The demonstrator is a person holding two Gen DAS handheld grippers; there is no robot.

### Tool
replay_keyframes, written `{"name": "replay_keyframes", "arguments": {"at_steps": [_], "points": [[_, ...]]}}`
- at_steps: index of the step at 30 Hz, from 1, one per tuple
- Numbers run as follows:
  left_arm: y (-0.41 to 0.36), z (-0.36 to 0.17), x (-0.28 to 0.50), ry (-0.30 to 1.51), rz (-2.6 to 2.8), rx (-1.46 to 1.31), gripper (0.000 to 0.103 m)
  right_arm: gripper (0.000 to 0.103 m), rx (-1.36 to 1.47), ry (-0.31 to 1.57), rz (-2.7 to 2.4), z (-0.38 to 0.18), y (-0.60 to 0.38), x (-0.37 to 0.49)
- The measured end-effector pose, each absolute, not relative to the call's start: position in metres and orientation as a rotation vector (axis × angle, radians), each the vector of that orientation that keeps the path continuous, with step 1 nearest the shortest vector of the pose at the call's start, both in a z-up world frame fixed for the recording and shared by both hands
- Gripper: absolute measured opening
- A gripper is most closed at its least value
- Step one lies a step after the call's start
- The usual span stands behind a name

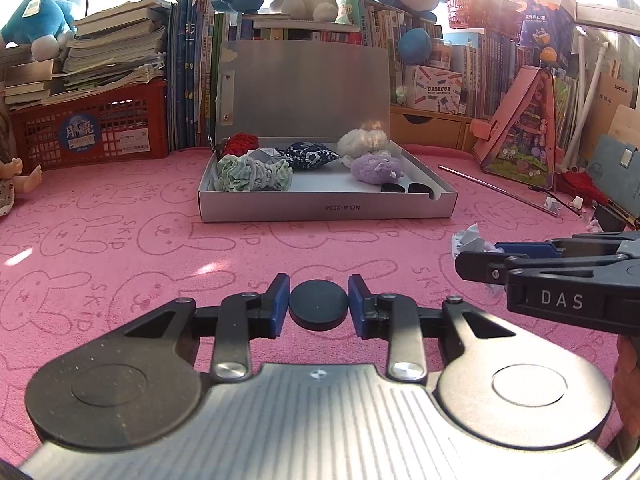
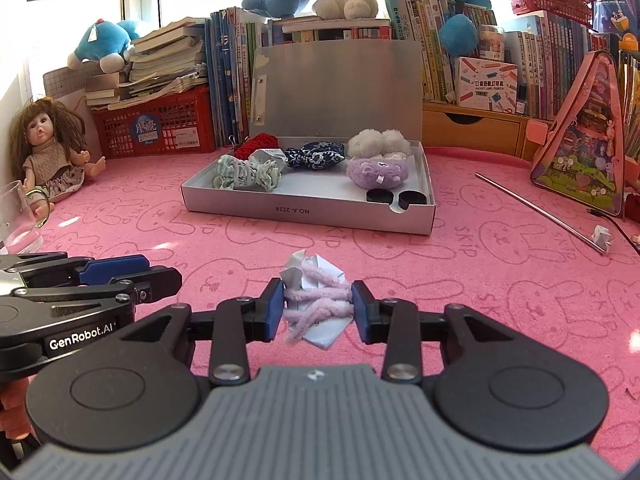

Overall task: Organize objects
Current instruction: 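Carry the black puck and white paper into the grey box with both tools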

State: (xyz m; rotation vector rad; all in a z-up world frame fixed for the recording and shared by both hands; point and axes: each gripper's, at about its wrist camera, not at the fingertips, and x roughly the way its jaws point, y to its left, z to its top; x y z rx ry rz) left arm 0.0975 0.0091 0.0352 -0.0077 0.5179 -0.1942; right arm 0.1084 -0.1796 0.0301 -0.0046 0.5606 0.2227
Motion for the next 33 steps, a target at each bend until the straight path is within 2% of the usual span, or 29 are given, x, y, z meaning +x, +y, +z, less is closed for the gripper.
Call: {"name": "replay_keyframes", "arguments": {"at_steps": [23,33], "points": [[-0.002,0.064,0.202,0.501,-0.155,-0.026,0.037,0.042,0.091,0.558,0.192,0.054,-0.202,0.190],[-0.004,0.064,0.242,0.498,-0.129,-0.023,0.037,0.042,0.233,0.586,0.212,0.050,-0.222,0.223]]}}
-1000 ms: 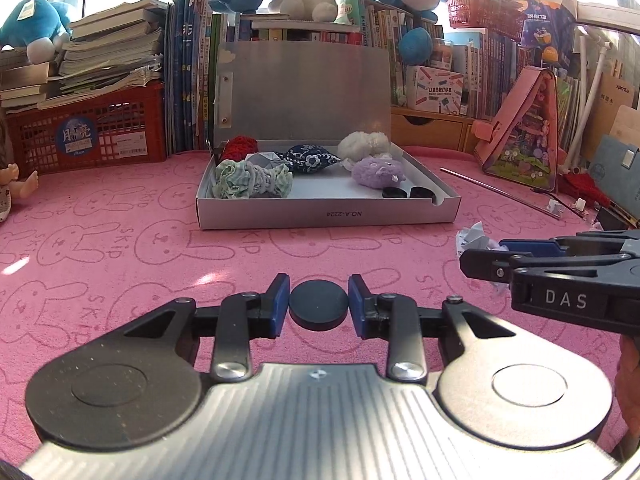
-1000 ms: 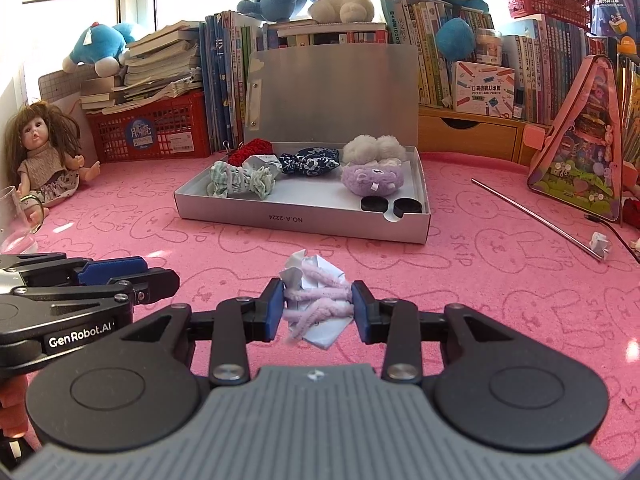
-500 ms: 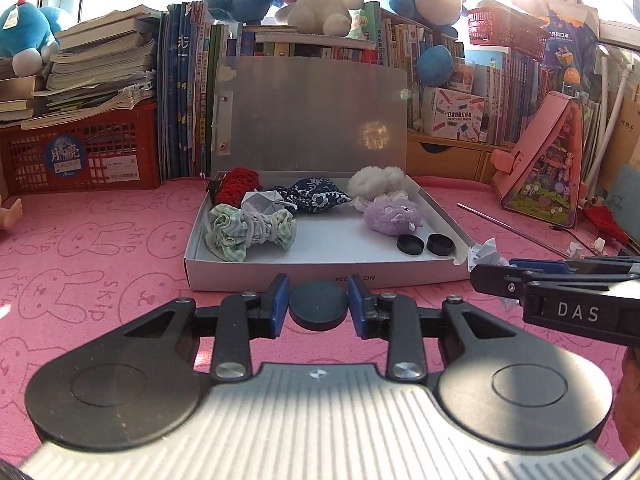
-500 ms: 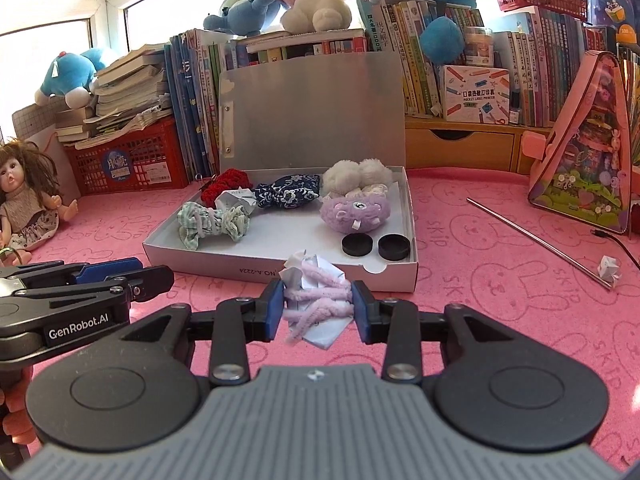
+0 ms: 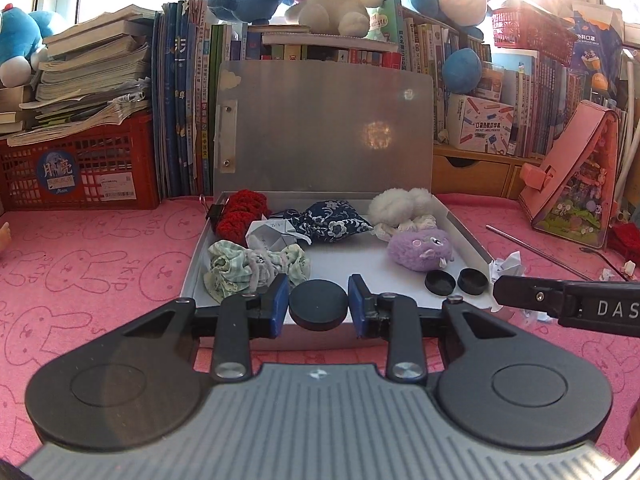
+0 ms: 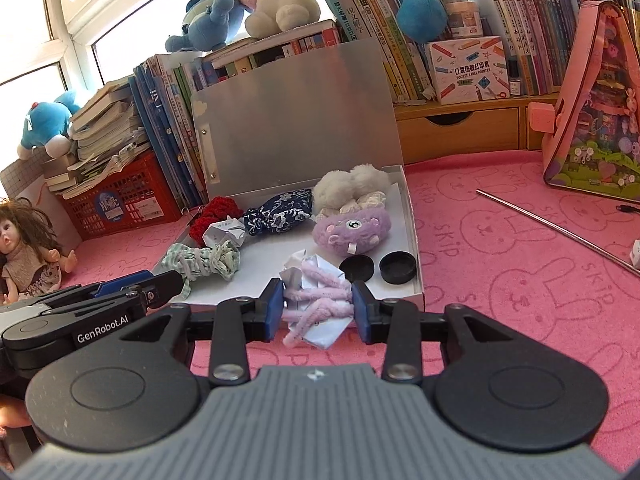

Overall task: Organize objects
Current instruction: 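Carry the black puck and white paper into the grey box with both tools, then lower and open both tools to release the puck and paper in the box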

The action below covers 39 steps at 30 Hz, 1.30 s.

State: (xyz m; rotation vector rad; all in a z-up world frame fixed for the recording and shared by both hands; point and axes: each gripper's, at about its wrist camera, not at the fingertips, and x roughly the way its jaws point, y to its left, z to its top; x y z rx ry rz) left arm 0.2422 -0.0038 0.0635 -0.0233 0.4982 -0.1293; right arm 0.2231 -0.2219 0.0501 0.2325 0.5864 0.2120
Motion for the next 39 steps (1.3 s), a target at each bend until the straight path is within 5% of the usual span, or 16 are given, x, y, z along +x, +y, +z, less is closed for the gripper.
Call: {"name": "replay_keyframes", "arguments": {"at_steps": [39], "points": [[0.004,0.013,0.335,0.602,-0.077,-0.008,0.037,0.043,0.298,0.719,0.217,0.018,-0.208,0.316]]}}
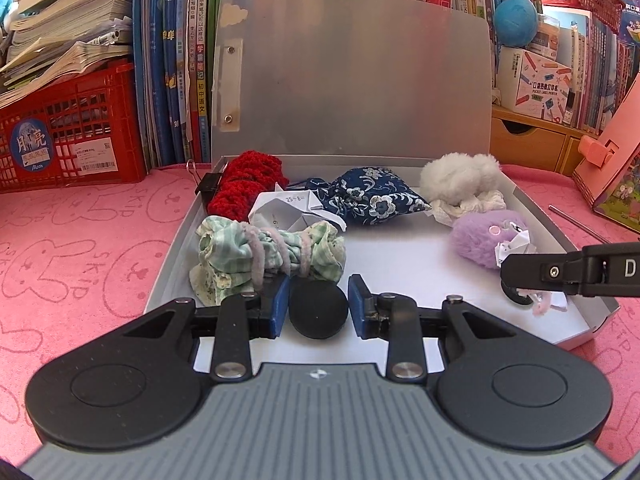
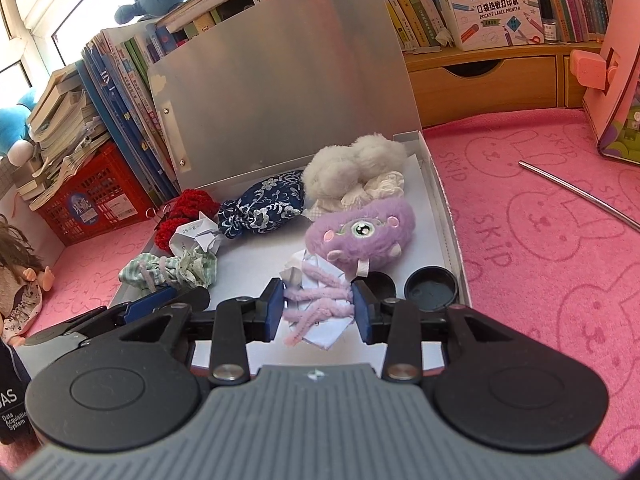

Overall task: Organize objects
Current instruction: 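Lower and open both tools to release the puck and paper in the box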

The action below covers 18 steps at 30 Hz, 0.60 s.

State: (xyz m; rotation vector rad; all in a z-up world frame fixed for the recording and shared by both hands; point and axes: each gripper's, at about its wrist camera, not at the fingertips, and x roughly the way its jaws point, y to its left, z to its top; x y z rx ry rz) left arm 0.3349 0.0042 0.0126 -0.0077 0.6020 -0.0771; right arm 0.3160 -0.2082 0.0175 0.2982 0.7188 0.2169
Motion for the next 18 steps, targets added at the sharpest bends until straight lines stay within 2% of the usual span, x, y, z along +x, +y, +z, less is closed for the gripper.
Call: {"name": "replay_keyframes", "arguments": {"at_steps": [18], "points": [[0.014,0.008,0.358,0.627,-0.053,-0.004,0.037,0.043,0.301,0.742,0.217,0.010,-0.198,0.337]]}}
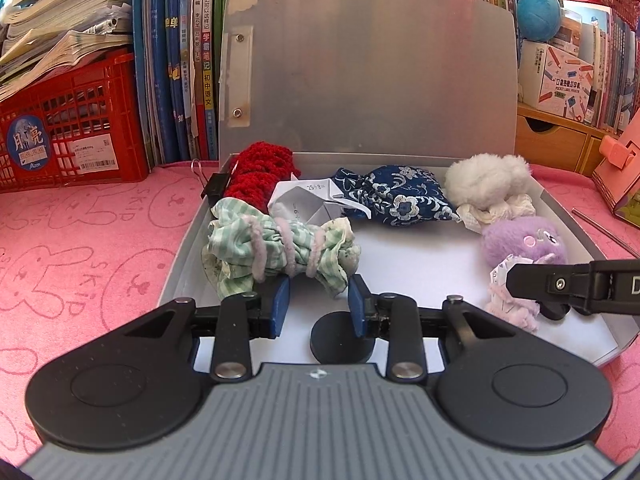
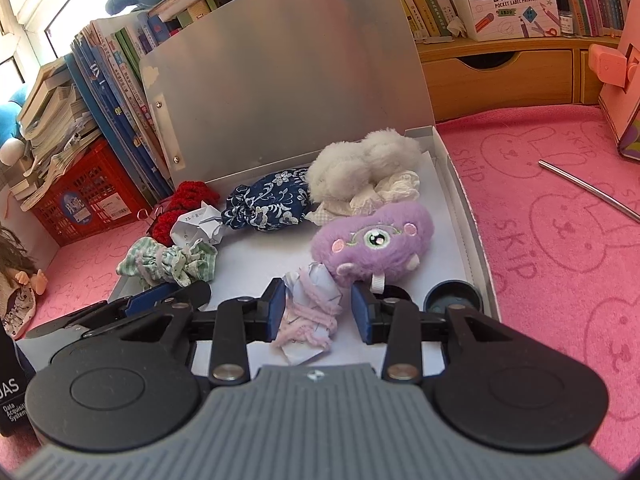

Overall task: Organize objects
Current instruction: 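Lower and open both tools to release the puck and paper in the box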

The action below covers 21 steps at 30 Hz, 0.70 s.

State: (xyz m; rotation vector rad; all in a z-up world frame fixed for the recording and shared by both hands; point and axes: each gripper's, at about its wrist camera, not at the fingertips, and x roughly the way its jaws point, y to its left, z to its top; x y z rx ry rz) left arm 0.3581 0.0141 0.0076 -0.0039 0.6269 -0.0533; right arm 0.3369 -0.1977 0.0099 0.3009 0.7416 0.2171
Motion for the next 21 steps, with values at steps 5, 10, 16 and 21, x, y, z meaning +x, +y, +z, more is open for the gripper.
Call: {"name": "replay_keyframes", "arguments": {"at_steps": [5,10,16,21], "points": [[0.013,0.008,0.357,0.632,-0.046,0.008,0.049,0.043,0.306,0.745,0.215,0.008,-0.200,0.335],[0.012,0.010,0.351,0.628,-0.051,0.017,0.066,0.051,0.284,0.737,0.214,0.009,-0.198,0.330],[0.006,0.021,0.342,0.611,-0.067,0.019,0.087,0.065,0.251,0.696,0.200,0.017,-0.199,0.316],[0.001,0.031,0.332,0.584,-0.070,0.043,0.091,0.070,0.231,0.667,0.178,0.025,-0.203,0.306]]}}
